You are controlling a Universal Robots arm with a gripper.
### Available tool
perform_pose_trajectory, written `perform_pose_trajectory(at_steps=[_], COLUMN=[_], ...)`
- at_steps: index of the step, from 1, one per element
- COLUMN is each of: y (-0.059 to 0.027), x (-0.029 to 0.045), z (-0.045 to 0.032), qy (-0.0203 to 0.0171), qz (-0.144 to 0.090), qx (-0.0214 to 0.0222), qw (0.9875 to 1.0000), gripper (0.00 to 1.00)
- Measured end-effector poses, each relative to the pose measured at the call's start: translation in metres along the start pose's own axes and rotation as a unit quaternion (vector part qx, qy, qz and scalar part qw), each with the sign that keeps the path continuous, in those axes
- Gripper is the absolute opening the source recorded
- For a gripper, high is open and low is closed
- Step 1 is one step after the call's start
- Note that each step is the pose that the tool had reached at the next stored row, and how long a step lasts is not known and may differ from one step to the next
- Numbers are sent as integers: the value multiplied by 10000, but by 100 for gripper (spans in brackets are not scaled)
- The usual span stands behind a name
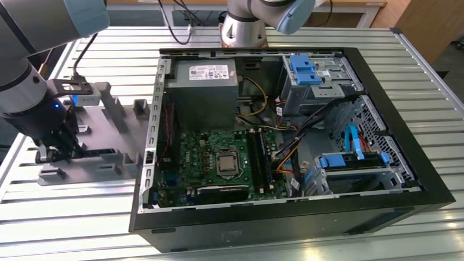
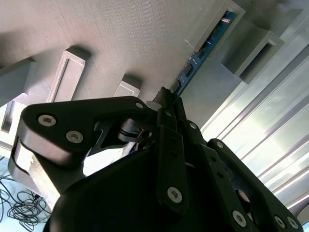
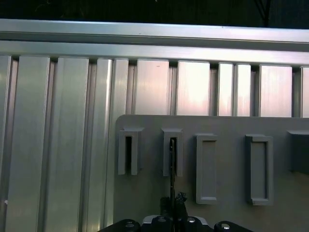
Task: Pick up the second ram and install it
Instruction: 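Pick up the second ram and move it above second insertion slot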
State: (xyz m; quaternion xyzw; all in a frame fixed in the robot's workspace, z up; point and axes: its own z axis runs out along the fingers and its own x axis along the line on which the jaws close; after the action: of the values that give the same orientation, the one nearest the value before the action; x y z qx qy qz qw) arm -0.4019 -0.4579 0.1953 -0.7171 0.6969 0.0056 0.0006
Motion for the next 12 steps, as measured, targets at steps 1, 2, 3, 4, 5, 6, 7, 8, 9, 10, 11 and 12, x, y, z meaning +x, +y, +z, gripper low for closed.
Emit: perform_pose_trajectory(at_steps=[1,2,3,4,5,6,7,8,9,10,11,12], y=[0,0,0,0,0,0,0,0,0,0,0,0], x=[0,0,0,0,0,0,0,0,0,0,0,0], z=[-4,-10,-15,-20,-26,-31,-35,-40,-45,-50,-55,-60], qy=[-1,-1,-1,-1,-1,-1,-1,-1,-1,-1,-1,-1], qz=[0,0,0,0,0,0,0,0,0,0,0,0], qx=[0,0,0,0,0,0,0,0,0,0,0,0], qw=[10000,10000,10000,10000,10000,10000,10000,10000,10000,10000,10000,10000], gripper=[14,14,14,14,14,14,14,14,14,14,14,14])
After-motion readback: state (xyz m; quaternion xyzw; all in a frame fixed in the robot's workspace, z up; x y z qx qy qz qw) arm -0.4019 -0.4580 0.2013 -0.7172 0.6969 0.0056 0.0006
